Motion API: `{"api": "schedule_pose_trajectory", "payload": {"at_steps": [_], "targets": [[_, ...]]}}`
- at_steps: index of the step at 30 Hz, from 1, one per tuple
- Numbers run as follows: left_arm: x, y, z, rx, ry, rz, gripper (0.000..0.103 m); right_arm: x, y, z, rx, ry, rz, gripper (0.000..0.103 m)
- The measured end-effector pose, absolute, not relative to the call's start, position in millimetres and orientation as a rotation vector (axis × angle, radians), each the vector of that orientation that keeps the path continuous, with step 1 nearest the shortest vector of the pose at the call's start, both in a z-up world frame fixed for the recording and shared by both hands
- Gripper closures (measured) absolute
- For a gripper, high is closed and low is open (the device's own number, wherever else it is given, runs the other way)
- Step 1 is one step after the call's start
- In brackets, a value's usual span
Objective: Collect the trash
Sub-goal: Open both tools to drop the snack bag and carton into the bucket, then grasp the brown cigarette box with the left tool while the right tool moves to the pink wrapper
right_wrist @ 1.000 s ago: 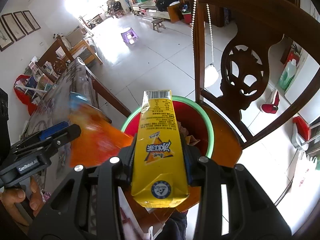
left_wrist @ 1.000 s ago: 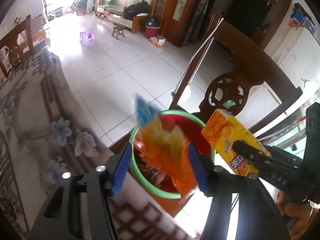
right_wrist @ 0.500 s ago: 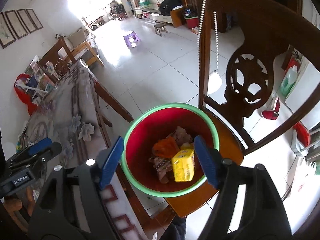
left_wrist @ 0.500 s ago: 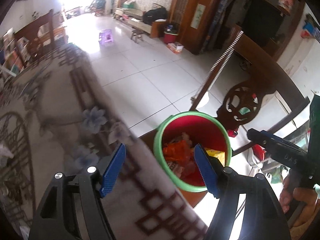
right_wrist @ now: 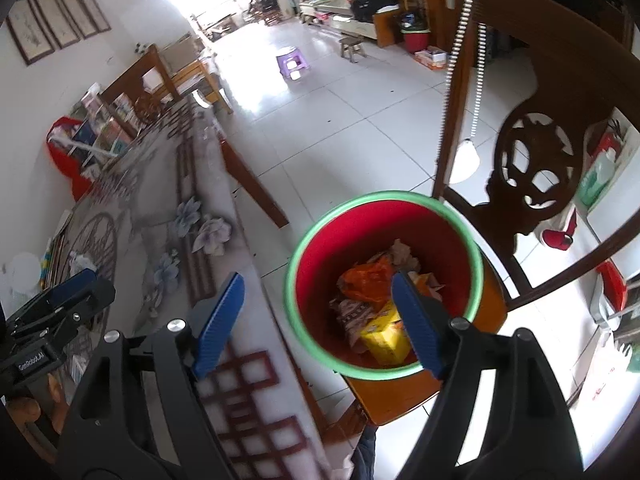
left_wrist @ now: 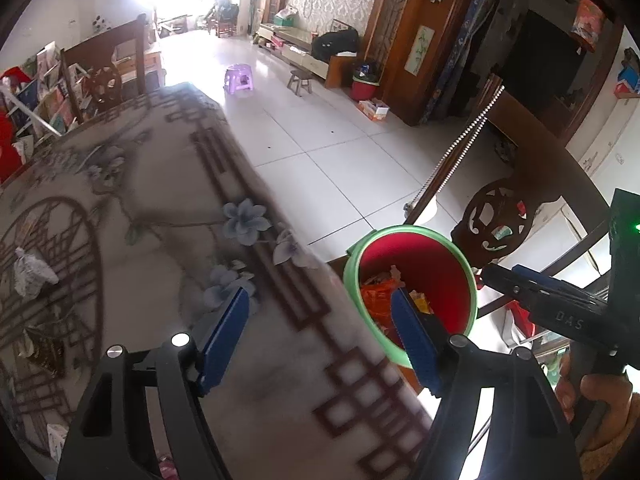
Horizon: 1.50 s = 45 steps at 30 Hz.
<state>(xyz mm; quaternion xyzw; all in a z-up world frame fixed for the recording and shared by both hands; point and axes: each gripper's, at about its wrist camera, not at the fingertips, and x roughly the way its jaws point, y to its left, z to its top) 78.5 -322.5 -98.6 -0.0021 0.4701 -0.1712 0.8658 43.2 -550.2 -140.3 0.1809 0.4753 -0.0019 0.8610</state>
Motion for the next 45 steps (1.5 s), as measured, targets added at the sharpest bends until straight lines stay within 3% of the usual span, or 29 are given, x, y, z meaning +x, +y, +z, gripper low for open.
{"api": "schedule_pose_trajectory", "payload": {"at_steps": [15, 31, 38, 45], "targets": [[57, -218, -114, -0.105, 1.007, -0.246, 0.033, 42, -459, -137, 0.283, 1.042, 0.083, 0.026], [68, 2, -183, -0.444, 1.148, 0.130, 0.034, 24, -339, -128, 0.237, 1.052, 0.124, 0.022], [94, 15, -205, -0.509, 1.202, 0.112, 0.034, 11, -300, -129, 0.231, 1.068, 0.130, 0.021], [119, -9, -203, -0.342, 1.175, 0.063, 0.035, 5, -281, -124, 0.206, 1.069, 0.123, 0.021]]}}
